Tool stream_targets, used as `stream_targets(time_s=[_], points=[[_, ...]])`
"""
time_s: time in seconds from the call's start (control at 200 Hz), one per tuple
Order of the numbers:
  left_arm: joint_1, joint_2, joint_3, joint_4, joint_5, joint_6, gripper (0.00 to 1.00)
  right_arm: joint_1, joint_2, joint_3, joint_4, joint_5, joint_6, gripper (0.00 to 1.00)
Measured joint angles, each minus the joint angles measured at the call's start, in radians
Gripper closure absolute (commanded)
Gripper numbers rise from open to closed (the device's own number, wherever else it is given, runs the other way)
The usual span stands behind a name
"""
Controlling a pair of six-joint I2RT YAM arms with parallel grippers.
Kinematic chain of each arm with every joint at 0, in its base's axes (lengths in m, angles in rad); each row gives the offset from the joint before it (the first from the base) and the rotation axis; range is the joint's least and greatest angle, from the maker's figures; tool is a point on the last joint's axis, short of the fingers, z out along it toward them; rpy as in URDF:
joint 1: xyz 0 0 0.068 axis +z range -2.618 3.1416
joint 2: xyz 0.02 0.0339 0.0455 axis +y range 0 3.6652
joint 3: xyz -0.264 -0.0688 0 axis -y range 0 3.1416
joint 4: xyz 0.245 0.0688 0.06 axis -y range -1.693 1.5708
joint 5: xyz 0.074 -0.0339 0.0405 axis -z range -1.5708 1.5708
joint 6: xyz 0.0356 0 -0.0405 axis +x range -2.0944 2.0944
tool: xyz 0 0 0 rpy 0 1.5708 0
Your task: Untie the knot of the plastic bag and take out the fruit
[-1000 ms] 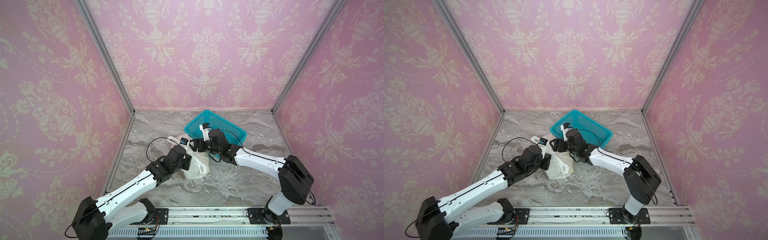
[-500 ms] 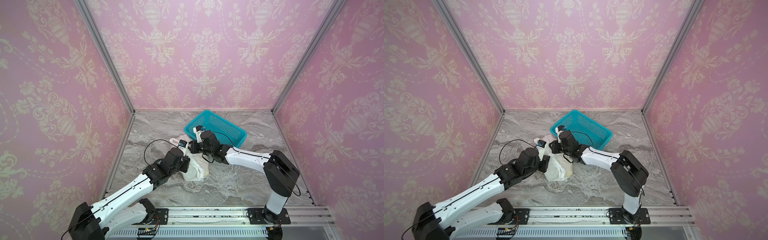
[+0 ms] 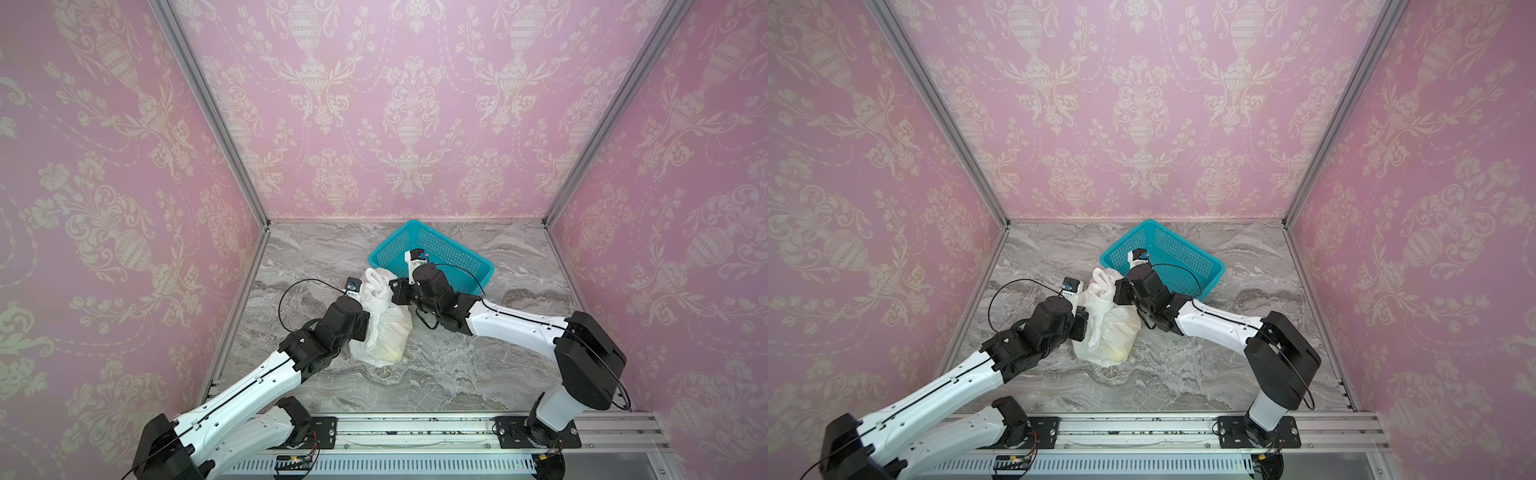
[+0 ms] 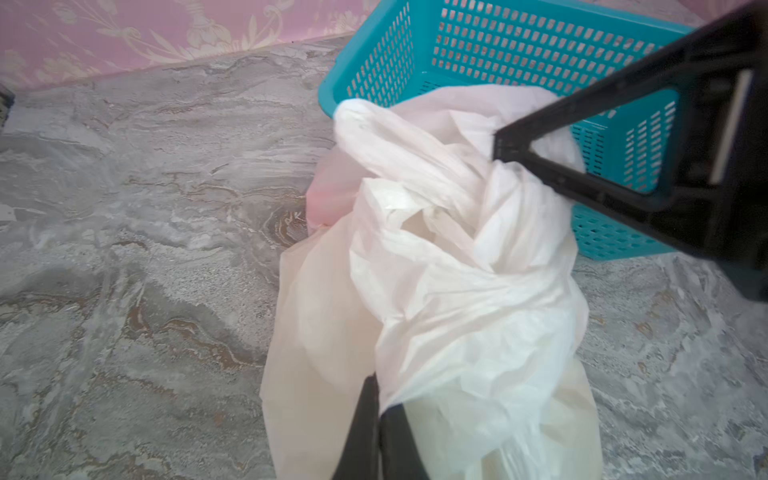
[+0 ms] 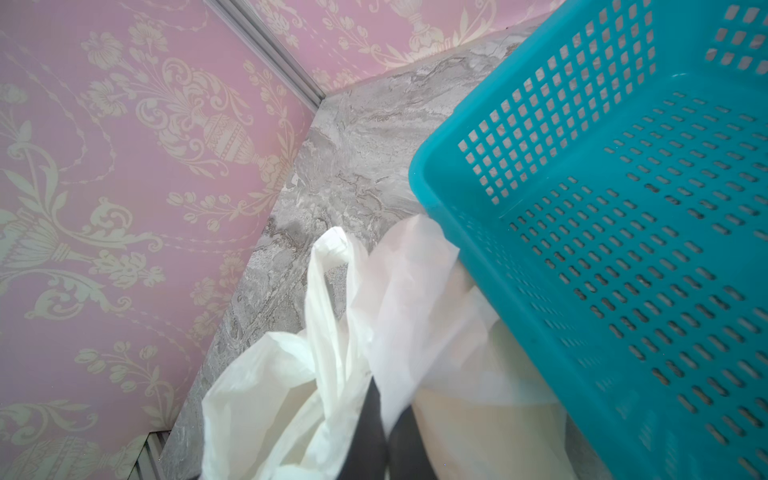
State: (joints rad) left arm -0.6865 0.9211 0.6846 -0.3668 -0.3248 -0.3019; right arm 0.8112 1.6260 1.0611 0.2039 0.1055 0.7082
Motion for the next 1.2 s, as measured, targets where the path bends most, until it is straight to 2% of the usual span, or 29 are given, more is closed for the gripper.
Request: stream_targets(time_s=[0.225, 0.415, 0.54, 0.736, 1.006, 1.201], points=[[0.152, -0.079, 0.023, -0.018, -0.021, -0.033, 1.00, 0.000, -0.093, -0.091, 0.025, 0.066, 0.000, 1.00], [0.251, 0.000, 0.103, 0.050, -0.004, -0.094, 1.00, 0.000, -0.174, -0.177, 0.045, 0.133, 0.021, 1.00], [0.293, 0.037, 0.087, 0.140, -0.003, -0.127, 1.00, 0.000, -0.253, -0.264, 0.054, 0.212, 0.069, 1.00], [0.330, 0.056, -0.063, 0.315, 0.008, -0.097, 1.00, 0.003, -0.323, -0.339, 0.061, 0.301, 0.123, 1.00], [0.367, 0.058, -0.146, 0.477, 0.056, -0.074, 1.00, 0.009, -0.356, -0.371, 0.068, 0.402, 0.159, 1.00], [0.384, 0.026, -0.204, 0.539, 0.116, -0.074, 1.00, -0.047, -0.428, -0.405, 0.044, 0.399, 0.182, 1.00]])
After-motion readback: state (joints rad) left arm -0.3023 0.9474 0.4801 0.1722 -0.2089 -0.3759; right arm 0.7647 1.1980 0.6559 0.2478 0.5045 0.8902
